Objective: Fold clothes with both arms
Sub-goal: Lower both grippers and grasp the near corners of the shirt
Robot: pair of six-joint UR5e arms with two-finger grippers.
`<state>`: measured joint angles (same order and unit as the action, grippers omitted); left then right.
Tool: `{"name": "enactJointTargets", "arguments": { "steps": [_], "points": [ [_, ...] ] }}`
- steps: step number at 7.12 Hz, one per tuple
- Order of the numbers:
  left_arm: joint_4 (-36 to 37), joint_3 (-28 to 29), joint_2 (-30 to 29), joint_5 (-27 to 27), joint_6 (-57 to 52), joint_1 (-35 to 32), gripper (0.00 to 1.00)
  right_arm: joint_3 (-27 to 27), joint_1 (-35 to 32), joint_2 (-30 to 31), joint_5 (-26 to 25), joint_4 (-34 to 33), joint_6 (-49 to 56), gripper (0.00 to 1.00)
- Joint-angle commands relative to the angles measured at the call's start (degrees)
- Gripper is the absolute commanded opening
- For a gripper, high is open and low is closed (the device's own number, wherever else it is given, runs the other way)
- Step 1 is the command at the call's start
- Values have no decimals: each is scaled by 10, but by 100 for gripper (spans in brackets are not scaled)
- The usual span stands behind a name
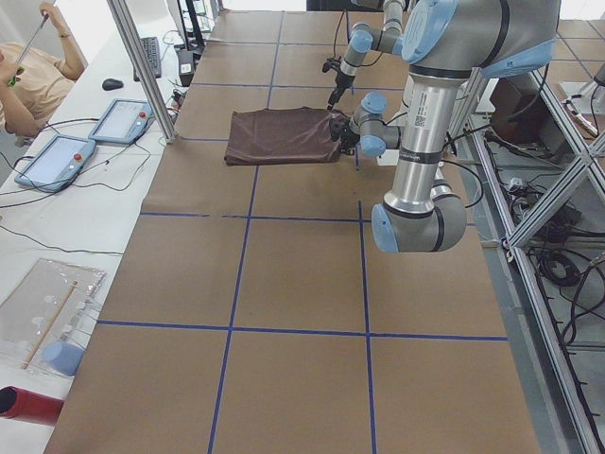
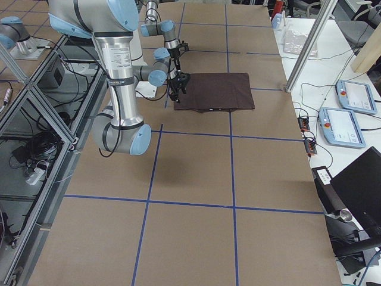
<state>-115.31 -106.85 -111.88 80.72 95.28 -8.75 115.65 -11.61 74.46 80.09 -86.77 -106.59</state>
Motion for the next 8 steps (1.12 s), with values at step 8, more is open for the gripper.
{"name": "enactJointTargets", "arguments": {
  "steps": [8],
  "points": [
    [1, -6, 0, -14, 0, 3, 0, -39, 20, -39, -6, -38, 1, 74]
  ]
}}
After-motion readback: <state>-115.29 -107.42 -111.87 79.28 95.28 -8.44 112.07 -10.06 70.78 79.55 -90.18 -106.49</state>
